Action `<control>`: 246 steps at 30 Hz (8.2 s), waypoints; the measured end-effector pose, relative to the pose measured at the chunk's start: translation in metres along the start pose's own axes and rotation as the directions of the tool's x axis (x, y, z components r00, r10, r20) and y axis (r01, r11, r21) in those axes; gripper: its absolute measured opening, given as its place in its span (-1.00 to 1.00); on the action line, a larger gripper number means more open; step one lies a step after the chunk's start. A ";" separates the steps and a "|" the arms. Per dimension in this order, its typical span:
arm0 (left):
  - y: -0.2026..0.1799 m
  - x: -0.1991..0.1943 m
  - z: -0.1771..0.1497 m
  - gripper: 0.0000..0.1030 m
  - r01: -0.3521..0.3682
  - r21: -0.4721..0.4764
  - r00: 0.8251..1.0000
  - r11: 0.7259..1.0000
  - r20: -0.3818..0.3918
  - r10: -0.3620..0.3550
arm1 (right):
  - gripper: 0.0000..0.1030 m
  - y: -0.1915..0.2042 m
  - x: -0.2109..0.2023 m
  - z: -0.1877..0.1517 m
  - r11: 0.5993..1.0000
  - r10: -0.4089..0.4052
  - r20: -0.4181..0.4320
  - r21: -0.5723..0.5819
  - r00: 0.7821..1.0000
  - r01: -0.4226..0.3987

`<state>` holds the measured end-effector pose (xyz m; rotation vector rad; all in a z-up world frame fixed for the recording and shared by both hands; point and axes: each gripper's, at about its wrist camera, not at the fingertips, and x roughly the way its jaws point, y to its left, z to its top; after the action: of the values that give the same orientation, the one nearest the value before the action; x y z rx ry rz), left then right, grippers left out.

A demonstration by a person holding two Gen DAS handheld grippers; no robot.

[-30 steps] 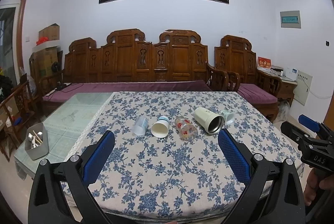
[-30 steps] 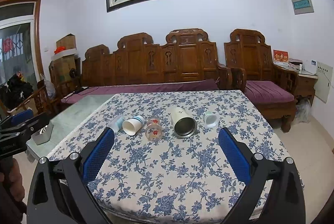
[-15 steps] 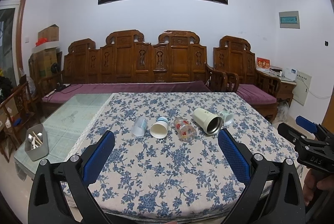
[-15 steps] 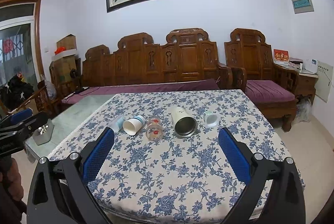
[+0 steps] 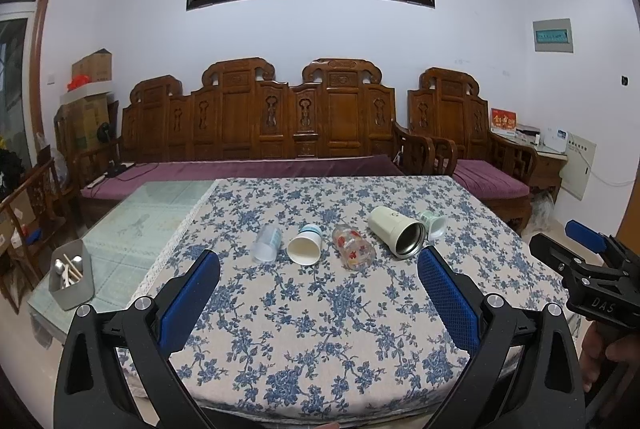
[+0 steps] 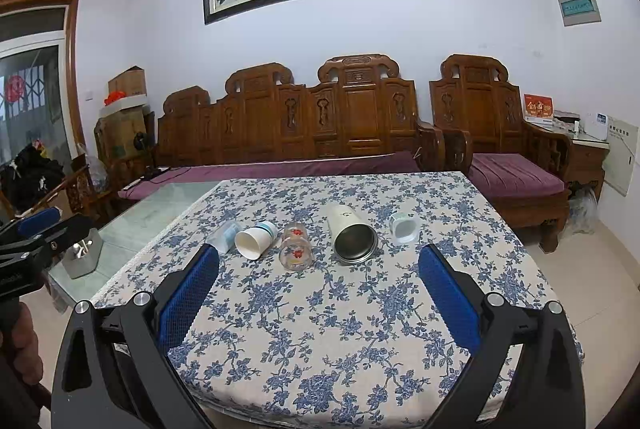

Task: Flip cup upside down

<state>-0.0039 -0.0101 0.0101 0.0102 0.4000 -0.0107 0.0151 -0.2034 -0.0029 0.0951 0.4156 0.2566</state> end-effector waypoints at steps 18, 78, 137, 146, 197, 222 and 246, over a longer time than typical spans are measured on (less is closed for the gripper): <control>0.002 0.002 -0.001 0.85 0.007 0.000 1.000 1.000 -0.011 -0.007 | 0.95 0.000 0.002 -0.003 1.000 -0.001 -0.007 -0.001 1.000 0.001; -0.035 0.291 -0.047 0.85 0.320 0.027 0.862 0.947 -0.423 -0.279 | 0.40 -0.174 0.468 0.029 0.993 -0.111 -0.691 -0.042 0.714 0.113; 0.055 0.176 -0.057 0.85 0.061 0.007 0.897 0.998 -0.440 -0.051 | 0.28 0.015 0.223 -0.060 0.965 0.251 -0.520 0.072 0.817 -0.251; 0.011 0.206 -0.053 0.85 0.120 0.034 0.859 0.992 -0.504 -0.087 | 0.46 -0.035 0.165 -0.078 0.993 0.118 -0.349 0.068 0.930 -0.101; -0.061 0.325 -0.069 -0.11 0.142 -0.179 0.717 0.974 -0.659 -0.225 | 0.46 -0.062 0.172 -0.113 0.985 0.152 -0.363 0.129 0.919 -0.112; -0.075 0.299 -0.076 -0.13 0.170 0.140 0.878 0.975 -0.471 -0.086 | 0.46 -0.067 0.179 -0.116 0.980 0.169 -0.380 0.166 0.910 -0.112; -0.058 0.255 -0.087 0.37 0.161 0.079 0.875 0.984 -0.473 -0.105 | 0.46 -0.065 0.173 -0.116 0.987 0.129 -0.375 0.133 0.918 -0.084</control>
<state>0.1966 -0.0696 -0.1694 0.1026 0.8858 -0.1714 0.1357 -0.2157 -0.1845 0.1822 0.8178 0.3613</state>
